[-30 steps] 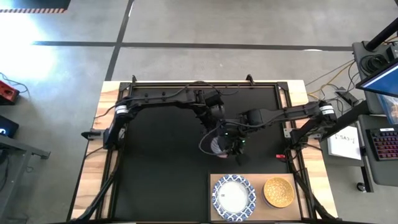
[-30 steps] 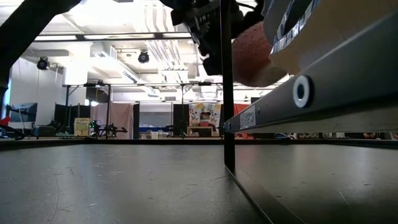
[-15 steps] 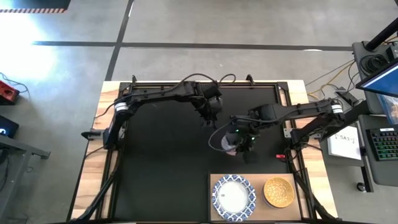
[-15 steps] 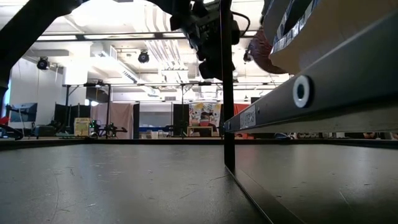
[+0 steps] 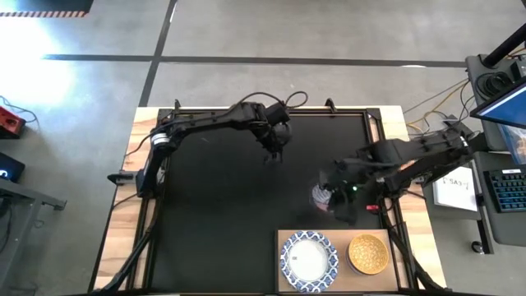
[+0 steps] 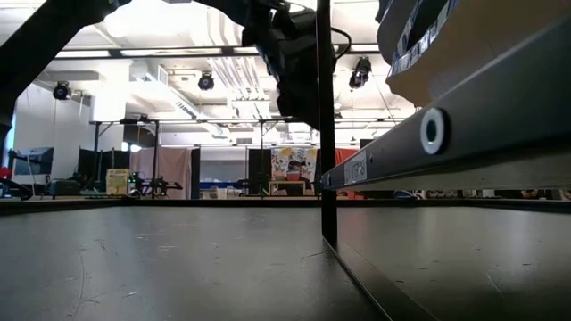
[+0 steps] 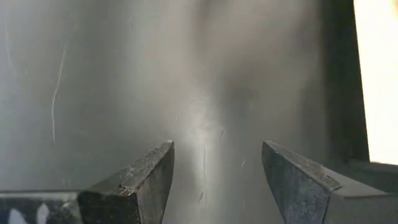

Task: Place and stack bowls onto a shelf
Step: Stack the blue orange bowl on top of the yellow bowl on the shelf

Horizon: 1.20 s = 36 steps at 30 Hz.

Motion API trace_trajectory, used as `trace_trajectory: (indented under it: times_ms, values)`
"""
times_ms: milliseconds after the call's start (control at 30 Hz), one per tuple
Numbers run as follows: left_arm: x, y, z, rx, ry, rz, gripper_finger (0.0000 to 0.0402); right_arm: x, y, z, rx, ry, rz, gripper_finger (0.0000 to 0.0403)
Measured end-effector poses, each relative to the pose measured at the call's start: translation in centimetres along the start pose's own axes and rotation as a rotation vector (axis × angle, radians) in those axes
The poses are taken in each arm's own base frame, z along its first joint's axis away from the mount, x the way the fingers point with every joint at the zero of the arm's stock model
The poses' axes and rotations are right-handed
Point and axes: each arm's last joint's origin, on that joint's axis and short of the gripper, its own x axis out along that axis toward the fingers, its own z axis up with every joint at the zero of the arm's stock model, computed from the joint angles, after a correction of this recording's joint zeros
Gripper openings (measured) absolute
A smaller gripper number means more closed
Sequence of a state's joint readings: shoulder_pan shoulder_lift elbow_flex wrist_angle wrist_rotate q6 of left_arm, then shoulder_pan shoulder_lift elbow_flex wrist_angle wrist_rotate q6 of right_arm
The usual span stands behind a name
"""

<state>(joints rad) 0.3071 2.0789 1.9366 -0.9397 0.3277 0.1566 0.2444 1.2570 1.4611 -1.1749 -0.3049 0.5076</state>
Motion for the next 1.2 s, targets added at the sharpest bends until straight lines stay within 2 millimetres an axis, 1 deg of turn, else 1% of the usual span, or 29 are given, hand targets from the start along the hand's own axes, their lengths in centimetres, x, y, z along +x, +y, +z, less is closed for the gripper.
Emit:
trace_trajectory:
  times_ms: [133,300,467,567,733,933,1033,1200]
  values:
    - [-0.2,0.5,-0.7,-0.033,0.056,-0.001,0.0224,0.0,2.0,-1.9,0.024,-0.025,-0.051,0.0013]
    - [-0.3,0.2,-1.6,-0.061,0.145,-0.013,0.0224,0.6,4.7,-4.3,0.029,-0.059,-0.106,0.0013]
    - [-0.8,-0.3,-2.0,-0.092,0.137,-0.009,0.0224,1.9,7.0,-6.4,0.077,-0.055,-0.130,0.0013]
    - [-1.2,-0.3,-2.0,-0.107,0.118,0.043,0.0224,2.8,8.2,-7.6,0.109,-0.038,-0.137,0.0013]
    - [-2.4,-0.4,-1.4,-0.104,0.050,0.094,0.0224,4.1,9.9,-9.4,0.149,-0.064,-0.171,0.0013]
    - [-4.4,-1.0,-0.8,-0.082,-0.041,0.129,0.0224,5.6,11.9,-11.7,0.184,-0.080,-0.169,0.0013]
    - [-4.9,-1.1,-0.7,-0.081,-0.062,0.150,0.0224,5.9,12.4,-12.5,0.204,-0.090,-0.166,0.0013]
    - [-5.6,-1.2,-0.6,-0.089,-0.077,0.167,0.0224,5.8,12.9,-13.6,0.236,-0.142,-0.165,0.0013]
